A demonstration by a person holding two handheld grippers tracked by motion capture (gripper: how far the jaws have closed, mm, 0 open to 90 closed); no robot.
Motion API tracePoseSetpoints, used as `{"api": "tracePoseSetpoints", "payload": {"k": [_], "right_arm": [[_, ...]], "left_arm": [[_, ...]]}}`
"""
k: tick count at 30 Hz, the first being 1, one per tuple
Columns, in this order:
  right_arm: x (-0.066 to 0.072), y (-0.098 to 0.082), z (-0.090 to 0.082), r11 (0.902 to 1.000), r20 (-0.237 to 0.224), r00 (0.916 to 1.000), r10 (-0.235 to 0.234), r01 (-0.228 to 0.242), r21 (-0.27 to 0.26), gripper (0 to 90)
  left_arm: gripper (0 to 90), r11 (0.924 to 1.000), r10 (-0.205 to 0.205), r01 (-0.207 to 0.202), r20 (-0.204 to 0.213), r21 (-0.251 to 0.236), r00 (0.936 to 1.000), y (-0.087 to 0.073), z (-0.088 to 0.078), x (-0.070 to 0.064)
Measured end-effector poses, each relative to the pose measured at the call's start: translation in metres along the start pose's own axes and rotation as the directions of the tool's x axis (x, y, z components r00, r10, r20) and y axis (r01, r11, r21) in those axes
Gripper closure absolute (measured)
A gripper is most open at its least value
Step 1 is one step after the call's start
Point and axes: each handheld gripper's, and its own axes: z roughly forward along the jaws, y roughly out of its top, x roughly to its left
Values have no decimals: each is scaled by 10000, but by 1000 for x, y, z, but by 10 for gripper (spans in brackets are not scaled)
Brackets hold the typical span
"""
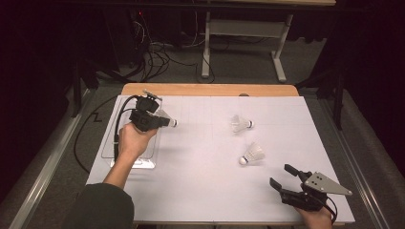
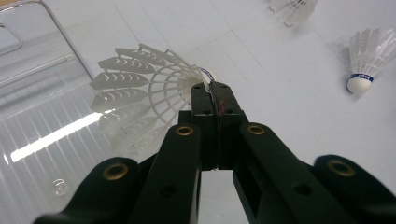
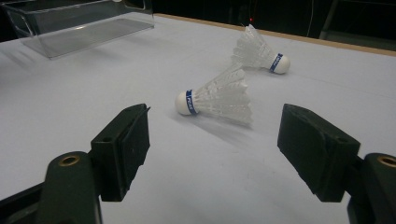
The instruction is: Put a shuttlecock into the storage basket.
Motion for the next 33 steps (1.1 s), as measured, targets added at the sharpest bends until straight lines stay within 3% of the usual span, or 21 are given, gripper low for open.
{"api": "tracePoseSetpoints", "payload": {"k": [14,33], "right_arm": [[0,0,0,10000,-3,10000,-5,5,17,256],[0,0,1,10000,-16,10000,-21,21,41,255]], "left_arm": [[898,9988,-496,494,-322,-71,9982,-10,-9,17],[897,9929,-1142,1106,-908,-437,9893,-22,-17,36]]}}
